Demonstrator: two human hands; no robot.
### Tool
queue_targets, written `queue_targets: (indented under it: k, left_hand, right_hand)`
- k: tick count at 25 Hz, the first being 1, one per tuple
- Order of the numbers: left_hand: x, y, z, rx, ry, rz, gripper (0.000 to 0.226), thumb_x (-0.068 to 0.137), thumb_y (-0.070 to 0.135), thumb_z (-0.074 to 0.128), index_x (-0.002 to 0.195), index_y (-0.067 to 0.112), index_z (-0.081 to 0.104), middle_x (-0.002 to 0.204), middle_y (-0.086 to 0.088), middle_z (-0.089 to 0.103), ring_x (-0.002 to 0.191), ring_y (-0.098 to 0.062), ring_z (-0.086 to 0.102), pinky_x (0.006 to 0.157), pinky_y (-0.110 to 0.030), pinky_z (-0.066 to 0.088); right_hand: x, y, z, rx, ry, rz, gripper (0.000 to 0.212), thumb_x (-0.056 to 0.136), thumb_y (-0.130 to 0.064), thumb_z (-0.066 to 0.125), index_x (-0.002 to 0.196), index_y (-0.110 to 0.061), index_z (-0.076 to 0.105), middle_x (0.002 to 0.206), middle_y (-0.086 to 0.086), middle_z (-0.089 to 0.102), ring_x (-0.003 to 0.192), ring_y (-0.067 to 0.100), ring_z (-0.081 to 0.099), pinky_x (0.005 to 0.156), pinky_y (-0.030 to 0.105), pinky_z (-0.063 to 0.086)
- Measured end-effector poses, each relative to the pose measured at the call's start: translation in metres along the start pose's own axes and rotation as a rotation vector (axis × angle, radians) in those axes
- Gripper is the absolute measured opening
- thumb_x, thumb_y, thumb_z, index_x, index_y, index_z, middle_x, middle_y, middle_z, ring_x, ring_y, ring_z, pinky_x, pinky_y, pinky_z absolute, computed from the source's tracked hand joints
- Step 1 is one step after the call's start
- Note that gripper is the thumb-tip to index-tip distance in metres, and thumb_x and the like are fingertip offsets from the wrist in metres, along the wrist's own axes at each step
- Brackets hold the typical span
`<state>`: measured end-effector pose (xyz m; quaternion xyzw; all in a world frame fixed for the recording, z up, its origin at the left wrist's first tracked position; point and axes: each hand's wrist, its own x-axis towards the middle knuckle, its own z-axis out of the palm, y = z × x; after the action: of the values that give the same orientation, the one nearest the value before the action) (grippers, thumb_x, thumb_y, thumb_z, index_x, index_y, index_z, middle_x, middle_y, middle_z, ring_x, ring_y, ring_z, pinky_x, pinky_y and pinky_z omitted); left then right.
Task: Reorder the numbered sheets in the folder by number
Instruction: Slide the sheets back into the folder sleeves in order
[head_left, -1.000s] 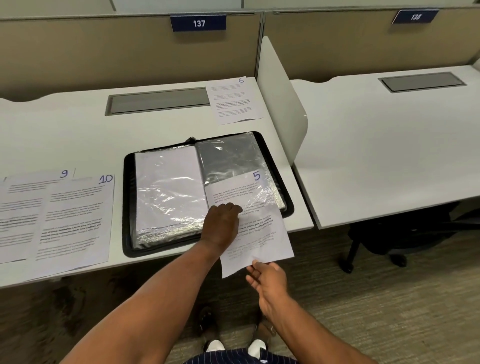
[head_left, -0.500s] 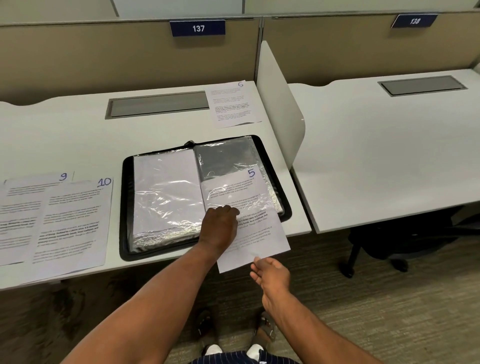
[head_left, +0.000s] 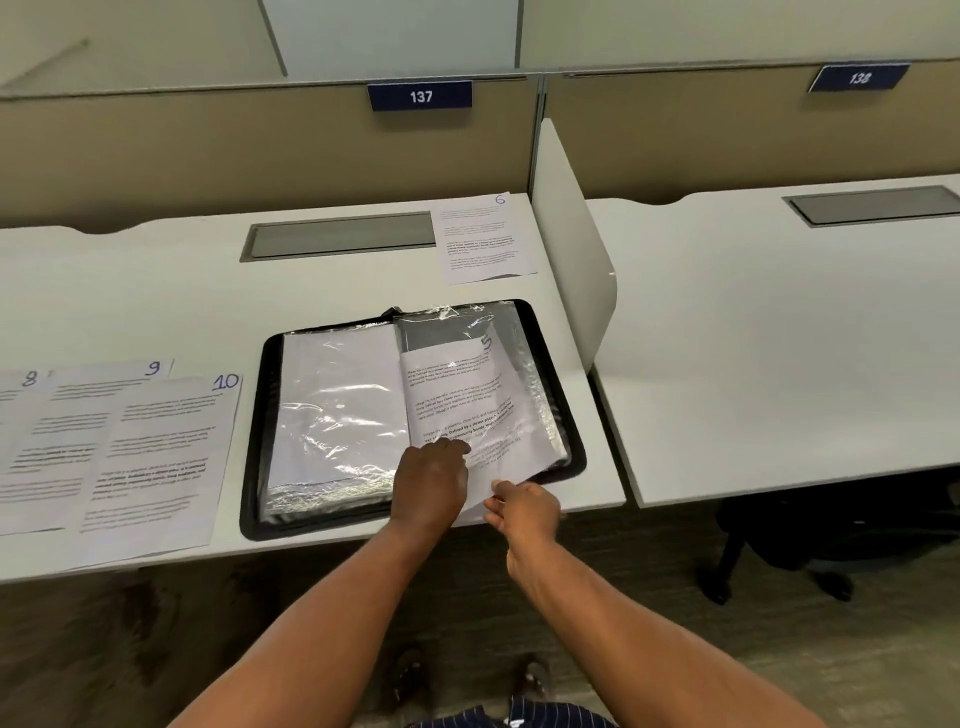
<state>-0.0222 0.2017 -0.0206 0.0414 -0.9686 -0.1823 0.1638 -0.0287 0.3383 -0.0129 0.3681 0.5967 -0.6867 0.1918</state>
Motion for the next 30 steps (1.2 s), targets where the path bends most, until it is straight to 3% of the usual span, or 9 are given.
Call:
queue_targets:
  k: [6, 8, 18, 23, 27, 30]
  left_hand:
    - [0.001, 0.003, 0.002, 0.062, -0.05, 0.004, 0.007, 0.08, 0.018, 0.07, 0.086, 0.017, 0.075, 0.078, -0.001, 0.071, 0.069, -0.026, 0.066, 0.063, -0.037, 0.051]
    - [-0.001, 0.007, 0.006, 0.057, -0.075, 0.006, 0.011, 0.081, 0.022, 0.064, 0.083, 0.017, 0.074, 0.077, 0.0, 0.07, 0.069, -0.025, 0.065, 0.062, -0.037, 0.05]
    - [-0.003, 0.017, -0.005, 0.081, -0.075, -0.079, 0.003, 0.082, 0.021, 0.071, 0.081, 0.019, 0.072, 0.076, 0.002, 0.069, 0.068, -0.022, 0.063, 0.062, -0.034, 0.045]
    - [-0.006, 0.016, -0.006, 0.051, -0.047, -0.119, 0.003, 0.083, 0.018, 0.073, 0.086, 0.018, 0.073, 0.081, 0.002, 0.071, 0.072, -0.021, 0.065, 0.064, -0.036, 0.05]
    - [-0.006, 0.017, -0.006, 0.033, -0.032, -0.132, 0.004, 0.083, 0.018, 0.073, 0.087, 0.018, 0.074, 0.083, 0.001, 0.073, 0.073, -0.022, 0.066, 0.065, -0.038, 0.052]
    - [-0.006, 0.015, -0.005, 0.024, -0.032, -0.135, 0.006, 0.084, 0.019, 0.072, 0.089, 0.019, 0.074, 0.084, 0.002, 0.073, 0.074, -0.022, 0.066, 0.067, -0.038, 0.051]
  right_hand:
    - [0.004, 0.016, -0.013, -0.077, -0.003, -0.023, 0.006, 0.092, -0.009, 0.075, 0.089, -0.005, 0.073, 0.088, 0.012, 0.076, 0.085, 0.02, 0.076, 0.079, 0.035, 0.064]
    - [0.009, 0.012, -0.009, -0.058, -0.019, -0.028, 0.007, 0.092, -0.009, 0.075, 0.087, -0.003, 0.073, 0.088, 0.013, 0.077, 0.085, 0.021, 0.076, 0.08, 0.034, 0.064]
    - [0.015, -0.028, 0.026, 0.143, -0.104, -0.004, 0.005, 0.089, 0.004, 0.072, 0.094, 0.001, 0.072, 0.09, 0.019, 0.076, 0.084, 0.027, 0.076, 0.077, 0.035, 0.064]
    - [0.021, -0.029, 0.03, 0.039, -0.032, -0.065, 0.01, 0.087, -0.013, 0.081, 0.089, -0.008, 0.072, 0.086, 0.011, 0.076, 0.079, 0.02, 0.073, 0.075, 0.036, 0.063]
    - [0.025, -0.031, 0.024, 0.089, -0.016, -0.054, 0.023, 0.087, -0.008, 0.08, 0.105, -0.009, 0.065, 0.091, 0.013, 0.075, 0.071, 0.017, 0.071, 0.06, 0.027, 0.058]
    - [0.027, -0.033, 0.024, 0.055, -0.021, -0.052, 0.02, 0.087, -0.009, 0.08, 0.102, -0.009, 0.066, 0.089, 0.011, 0.072, 0.067, 0.016, 0.065, 0.057, 0.027, 0.056]
